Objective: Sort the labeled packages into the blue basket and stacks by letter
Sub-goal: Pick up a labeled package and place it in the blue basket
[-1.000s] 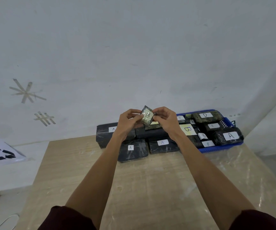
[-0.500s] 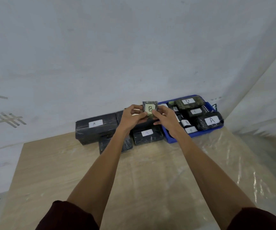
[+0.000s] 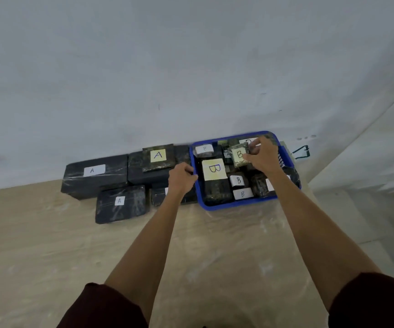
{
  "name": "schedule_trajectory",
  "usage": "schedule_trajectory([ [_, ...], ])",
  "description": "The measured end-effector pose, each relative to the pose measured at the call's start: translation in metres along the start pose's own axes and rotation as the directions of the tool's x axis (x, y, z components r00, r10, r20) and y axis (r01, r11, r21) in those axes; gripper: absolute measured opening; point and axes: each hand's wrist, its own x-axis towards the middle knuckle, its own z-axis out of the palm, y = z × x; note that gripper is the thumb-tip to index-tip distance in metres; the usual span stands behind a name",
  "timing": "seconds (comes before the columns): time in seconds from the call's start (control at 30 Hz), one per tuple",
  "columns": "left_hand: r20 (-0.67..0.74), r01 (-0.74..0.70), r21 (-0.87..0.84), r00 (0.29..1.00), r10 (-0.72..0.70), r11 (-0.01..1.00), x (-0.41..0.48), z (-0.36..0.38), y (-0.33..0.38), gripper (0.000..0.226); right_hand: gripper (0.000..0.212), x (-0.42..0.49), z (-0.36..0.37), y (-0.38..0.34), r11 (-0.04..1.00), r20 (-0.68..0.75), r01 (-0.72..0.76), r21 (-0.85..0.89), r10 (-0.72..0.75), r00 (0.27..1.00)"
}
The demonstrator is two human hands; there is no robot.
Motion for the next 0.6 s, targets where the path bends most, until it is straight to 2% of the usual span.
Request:
schedule_trajectory([
  [0.1,-0.035,0.052,0.088,0.998,-0.049,0.995,0.006,0.012,-0.007,0.036,0.031,0.021,0.005,0.016,0.99,0.031,-0.019,-0.139,0.024,0.999],
  [0.23,-0.052,0.101,0.152,0.994,-0.094,0.983,0.021,0.019,-0.007,0.046,0.025,0.041,0.025,0.03,0.974,0.116,-0.062,-0.216,0.089,0.989],
  [0.43,-0.098,0.094,0.21,0.992,-0.075,0.973,0.037,0.029,-0.003,0.023,0.025,0.061,0.051,0.045,0.937,0.159,-0.109,-0.333,0.17,0.973],
  [0.6,-0.095,0.13,0.171,0.989,-0.115,0.977,0.043,0.029,-0.003,0.02,0.024,0.068,0.067,0.055,0.894,0.221,-0.093,-0.438,0.208,0.953],
])
